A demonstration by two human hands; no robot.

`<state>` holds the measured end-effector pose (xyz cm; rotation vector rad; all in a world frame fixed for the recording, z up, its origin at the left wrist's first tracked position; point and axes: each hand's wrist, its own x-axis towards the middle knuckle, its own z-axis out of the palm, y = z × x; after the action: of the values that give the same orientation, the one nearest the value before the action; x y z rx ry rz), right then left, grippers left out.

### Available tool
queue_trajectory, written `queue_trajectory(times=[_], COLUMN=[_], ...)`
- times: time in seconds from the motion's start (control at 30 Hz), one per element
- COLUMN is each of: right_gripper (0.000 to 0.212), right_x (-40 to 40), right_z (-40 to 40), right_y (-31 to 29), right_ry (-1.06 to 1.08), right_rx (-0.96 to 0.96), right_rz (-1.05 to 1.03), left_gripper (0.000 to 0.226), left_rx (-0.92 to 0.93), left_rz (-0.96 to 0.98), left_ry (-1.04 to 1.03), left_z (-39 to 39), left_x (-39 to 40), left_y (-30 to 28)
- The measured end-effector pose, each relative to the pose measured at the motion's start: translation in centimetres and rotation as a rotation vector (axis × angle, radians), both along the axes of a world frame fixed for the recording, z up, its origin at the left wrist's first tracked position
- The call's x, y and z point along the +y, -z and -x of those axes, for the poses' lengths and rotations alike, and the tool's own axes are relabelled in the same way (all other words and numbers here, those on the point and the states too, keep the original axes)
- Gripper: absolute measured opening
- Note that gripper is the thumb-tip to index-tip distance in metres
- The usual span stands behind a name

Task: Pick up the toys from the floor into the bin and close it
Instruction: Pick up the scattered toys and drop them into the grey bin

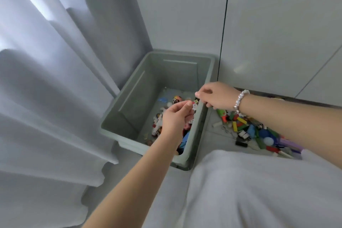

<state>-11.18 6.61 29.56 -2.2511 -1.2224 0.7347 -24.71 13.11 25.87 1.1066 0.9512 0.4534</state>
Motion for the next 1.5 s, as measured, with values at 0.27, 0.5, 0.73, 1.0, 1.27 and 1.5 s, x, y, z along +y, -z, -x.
queue_trajectory(times=[0.27, 0.5, 0.73, 1.0, 1.27, 1.5], right_gripper=[0.049, 0.041, 0.035, 0.024, 0.023, 0.017], right_x=[-3.4, -6.0, -8.4, -11.9, -13.1, -14.4], right_z=[-12.6, -19.6, -21.4, -19.5, -17.5, -15.9], right_y=[8.9, 19.9, 28.9, 34.3, 36.3, 36.7], right_ry=[0.134, 0.338, 0.398, 0.548, 0.687, 0.794], right_rx=[0.055, 0.223, 0.31, 0.304, 0.315, 0.427], right_rz=[0.18, 0.265, 0.366, 0.33, 0.225, 0.122], left_gripper=[0.008, 0.019, 0.031, 0.038, 0.046, 0.04], left_rx=[0.22, 0.46, 0.689, 0.682, 0.753, 0.706], left_rz=[0.134, 0.193, -0.035, -0.495, -0.756, -0.741], left_ry=[0.344, 0.334, 0.547, 0.867, 0.961, 1.019], left_z=[-14.9, -24.7, -26.8, -24.4, -24.1, -23.8], left_x=[0.7, -0.3, -3.3, -5.7, -7.7, -5.9], left_y=[6.8, 16.3, 25.9, 31.8, 34.5, 34.4])
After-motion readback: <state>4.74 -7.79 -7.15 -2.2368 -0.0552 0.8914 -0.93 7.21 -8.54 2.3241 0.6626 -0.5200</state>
